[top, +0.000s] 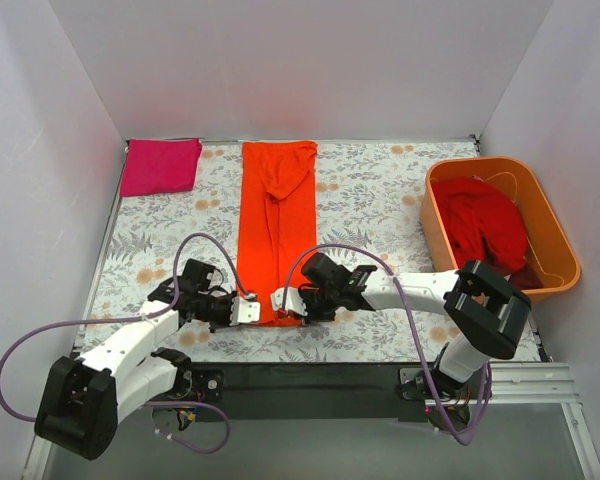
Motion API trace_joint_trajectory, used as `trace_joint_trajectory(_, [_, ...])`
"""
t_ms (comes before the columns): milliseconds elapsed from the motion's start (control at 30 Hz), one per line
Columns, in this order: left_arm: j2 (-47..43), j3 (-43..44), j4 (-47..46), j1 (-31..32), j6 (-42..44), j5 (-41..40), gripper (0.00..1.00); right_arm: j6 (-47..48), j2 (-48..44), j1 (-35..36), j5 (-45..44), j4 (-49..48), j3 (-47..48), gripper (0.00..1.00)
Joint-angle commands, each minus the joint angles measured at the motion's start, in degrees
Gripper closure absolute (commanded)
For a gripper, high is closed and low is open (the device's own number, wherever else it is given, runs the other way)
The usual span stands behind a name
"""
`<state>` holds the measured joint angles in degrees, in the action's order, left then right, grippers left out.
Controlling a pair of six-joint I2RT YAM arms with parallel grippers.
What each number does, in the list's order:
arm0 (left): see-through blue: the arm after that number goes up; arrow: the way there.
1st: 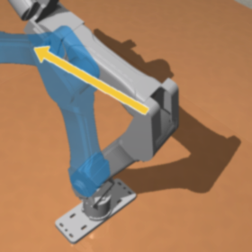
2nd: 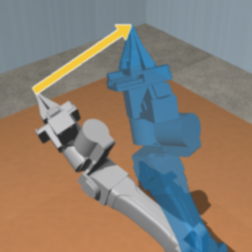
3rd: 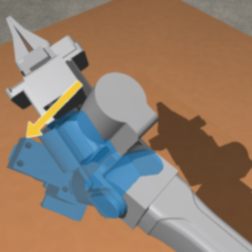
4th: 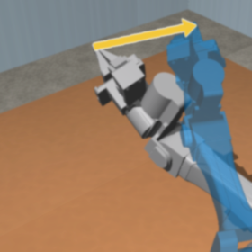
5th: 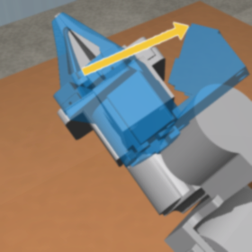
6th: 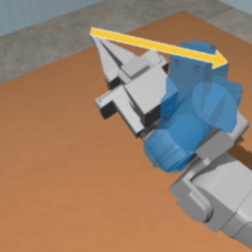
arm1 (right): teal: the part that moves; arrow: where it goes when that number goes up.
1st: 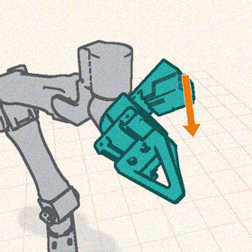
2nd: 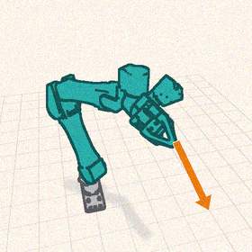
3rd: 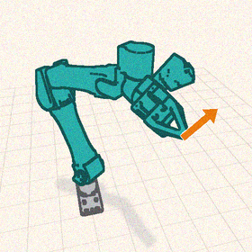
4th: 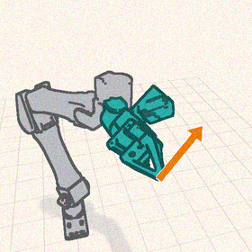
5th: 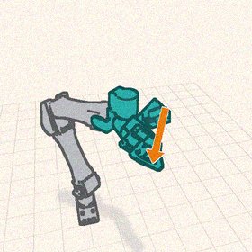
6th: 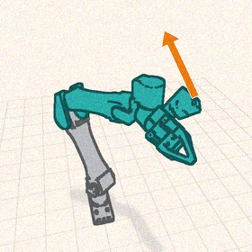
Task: Fold and stack the t-shirts
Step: Fold the tshirt
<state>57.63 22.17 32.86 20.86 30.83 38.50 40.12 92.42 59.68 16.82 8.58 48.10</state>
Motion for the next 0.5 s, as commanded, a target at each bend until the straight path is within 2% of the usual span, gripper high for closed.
trace_joint_trajectory(0, [-4.43,3.83,9.21,0.41,0.11,4.38,1.00,-0.48,-3.99,1.31,2.60,9.96,-0.55,0.99])
trace_joint_trajectory(133, [-5.95,7.18,8.37,0.23,-4.27,3.34,1.00,-1.01,-6.81,0.44,4.19,12.51,3.92,0.99])
trace_joint_trajectory(200, [-4.63,9.98,7.57,-0.55,-4.37,3.07,1.00,0.39,-6.29,-2.28,5.33,14.18,6.12,0.99])
trace_joint_trajectory(367, [3.27,16.49,5.12,-2.31,-5.86,4.48,1.00,6.01,-3.83,-8.25,7.70,18.75,13.06,0.99])
trace_joint_trajectory(467, [8.09,19.48,-0.58,-4.42,-5.96,4.04,1.00,9.79,-1.90,-11.24,8.49,19.37,16.92,0.99])
